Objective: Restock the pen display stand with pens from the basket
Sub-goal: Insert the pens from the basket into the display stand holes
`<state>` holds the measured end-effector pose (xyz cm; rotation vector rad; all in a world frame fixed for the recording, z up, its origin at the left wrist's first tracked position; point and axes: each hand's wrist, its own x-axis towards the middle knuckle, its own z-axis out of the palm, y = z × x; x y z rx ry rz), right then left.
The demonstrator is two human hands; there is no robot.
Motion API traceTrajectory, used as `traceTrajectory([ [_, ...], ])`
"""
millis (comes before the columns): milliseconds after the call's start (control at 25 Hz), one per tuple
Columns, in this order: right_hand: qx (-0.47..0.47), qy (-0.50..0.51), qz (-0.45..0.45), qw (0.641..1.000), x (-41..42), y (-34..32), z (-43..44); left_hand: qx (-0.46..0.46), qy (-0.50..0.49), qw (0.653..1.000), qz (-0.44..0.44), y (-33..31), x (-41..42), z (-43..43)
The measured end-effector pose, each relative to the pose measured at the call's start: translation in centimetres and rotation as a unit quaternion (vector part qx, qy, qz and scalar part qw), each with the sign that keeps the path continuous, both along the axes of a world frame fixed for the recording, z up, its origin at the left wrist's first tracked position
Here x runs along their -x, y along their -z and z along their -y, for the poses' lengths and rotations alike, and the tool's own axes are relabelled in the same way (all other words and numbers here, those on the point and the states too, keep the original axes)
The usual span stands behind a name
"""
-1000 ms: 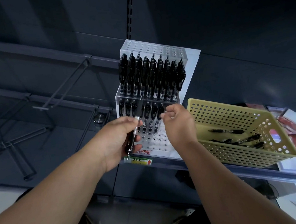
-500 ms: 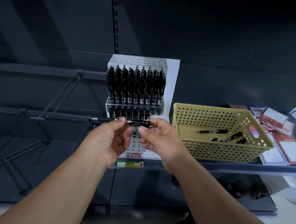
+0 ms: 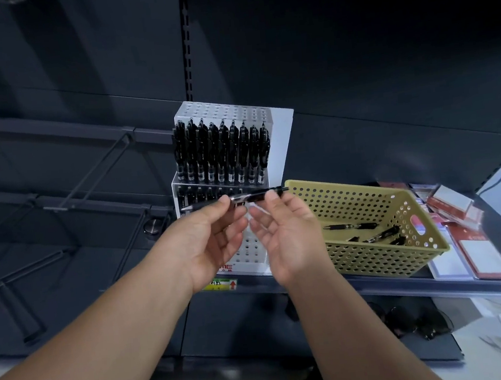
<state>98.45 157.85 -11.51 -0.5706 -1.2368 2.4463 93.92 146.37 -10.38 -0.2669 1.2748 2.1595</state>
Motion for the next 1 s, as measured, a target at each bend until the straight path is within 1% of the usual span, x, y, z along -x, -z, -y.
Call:
traceTrajectory([
  [40,-0.022,0.029,0.014,0.999,0.2,-0.2,-0.7,0.035,0.004,0.999,-0.026,0.2,0.0,0.0],
  [80,-0.05,0.055,0.03,0.997,0.4,-0.5,-1.4,0.093,0.01,0.993,-0.068,0.7,0.2,0.1],
  [120,-0.085,0.078,0.043,0.992,0.7,-0.8,-2.1,0.17,0.018,0.977,-0.128,1.2,0.4,0.3],
  [160,-0.123,0.093,0.052,0.987,0.9,-1.0,-2.8,0.25,0.028,0.947,-0.2,1.9,0.7,0.5],
  [240,-0.215,0.1,0.064,0.969,1.4,-1.1,-3.7,0.376,0.053,0.863,-0.333,3.1,1.3,1.1],
  [320,-0.31,0.093,0.077,0.943,2.0,-0.8,-4.2,0.457,0.079,0.777,-0.425,4.0,1.8,1.5],
  [400,-0.379,0.082,0.088,0.917,2.8,-0.2,-4.5,0.516,0.105,0.694,-0.491,4.9,2.2,1.7],
  [440,-0.405,0.074,0.092,0.907,3.1,0.1,-4.6,0.534,0.116,0.661,-0.514,5.2,2.4,1.8],
  [480,-0.426,0.064,0.095,0.898,3.4,0.4,-4.5,0.545,0.127,0.636,-0.531,5.6,2.7,1.8],
  [640,-0.472,0.034,0.103,0.875,4.7,1.2,-4.5,0.557,0.169,0.578,-0.572,6.7,3.7,1.9],
  [720,-0.49,0.025,0.11,0.864,5.4,1.7,-4.6,0.565,0.184,0.558,-0.58,7.0,4.1,1.8],
  [800,-0.501,0.016,0.116,0.858,5.9,2.2,-4.6,0.57,0.192,0.549,-0.581,7.3,4.4,1.7],
  [880,-0.51,0.003,0.125,0.851,6.3,2.7,-4.5,0.571,0.198,0.548,-0.578,7.7,4.6,1.5],
  [1000,-0.539,-0.005,0.144,0.83,6.7,3.7,-4.6,0.572,0.207,0.544,-0.577,8.3,5.0,1.4],
])
